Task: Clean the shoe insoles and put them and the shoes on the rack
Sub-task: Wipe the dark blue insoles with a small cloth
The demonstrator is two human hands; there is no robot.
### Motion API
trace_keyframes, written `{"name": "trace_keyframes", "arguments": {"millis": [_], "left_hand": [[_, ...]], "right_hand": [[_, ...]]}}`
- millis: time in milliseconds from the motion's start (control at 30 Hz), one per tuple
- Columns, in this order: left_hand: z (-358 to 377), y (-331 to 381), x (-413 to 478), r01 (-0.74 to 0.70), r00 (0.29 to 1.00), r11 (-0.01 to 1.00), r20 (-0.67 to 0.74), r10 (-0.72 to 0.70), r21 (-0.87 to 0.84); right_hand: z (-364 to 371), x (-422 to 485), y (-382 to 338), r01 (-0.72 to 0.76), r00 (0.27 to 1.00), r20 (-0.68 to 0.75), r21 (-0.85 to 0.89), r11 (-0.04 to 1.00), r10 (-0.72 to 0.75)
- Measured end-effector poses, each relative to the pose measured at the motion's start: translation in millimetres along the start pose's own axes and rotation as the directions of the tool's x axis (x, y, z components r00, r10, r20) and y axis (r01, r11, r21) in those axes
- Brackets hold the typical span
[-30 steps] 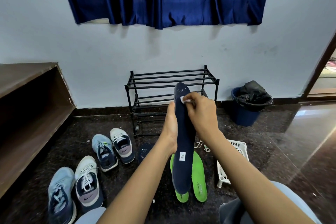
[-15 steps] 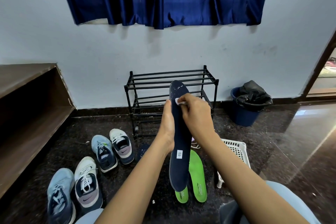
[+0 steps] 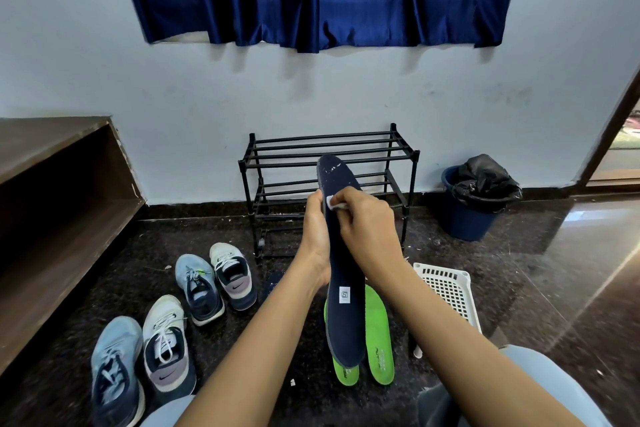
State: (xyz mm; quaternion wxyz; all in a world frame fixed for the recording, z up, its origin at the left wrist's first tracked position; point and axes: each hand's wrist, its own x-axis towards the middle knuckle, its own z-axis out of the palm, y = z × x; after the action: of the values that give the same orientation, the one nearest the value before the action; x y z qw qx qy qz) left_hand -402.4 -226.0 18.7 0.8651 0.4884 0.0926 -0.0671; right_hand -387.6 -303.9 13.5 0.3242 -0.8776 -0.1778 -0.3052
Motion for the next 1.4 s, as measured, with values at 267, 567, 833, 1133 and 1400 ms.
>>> {"name": "trace_keyframes", "arguments": {"millis": [267, 567, 833, 1133, 1400], "left_hand": [[7, -1, -2, 0.015, 0.999, 0.999, 0.049, -0.016, 0.033], [0, 6, -4, -0.058, 0.998, 0.998, -0.018, 0.058, 0.026], [11, 2, -7, -0.009, 0.998, 1.0, 0.063, 0.008, 0.011], [1, 7, -3, -0.046, 0.999, 0.999, -0.006, 0.046, -0.009], [13, -1, -5, -0.006, 0.999, 1.0, 0.041, 0.005, 0.026]], "right_hand": [[-9, 8, 5, -0.046, 0.996, -0.073, -0.015, 0.999, 0.044], [0, -6, -3, 0.029, 0.999, 0.027, -0.008, 1.0, -0.029], [-12, 9, 7, -0.054, 0.996, -0.074, -0.017, 0.998, 0.052], [-3, -5, -3, 0.027, 0.998, 0.048, 0.019, 0.999, -0.027], [-12, 10, 8, -0.055, 0.997, -0.055, -0.005, 0.998, 0.055]]}}
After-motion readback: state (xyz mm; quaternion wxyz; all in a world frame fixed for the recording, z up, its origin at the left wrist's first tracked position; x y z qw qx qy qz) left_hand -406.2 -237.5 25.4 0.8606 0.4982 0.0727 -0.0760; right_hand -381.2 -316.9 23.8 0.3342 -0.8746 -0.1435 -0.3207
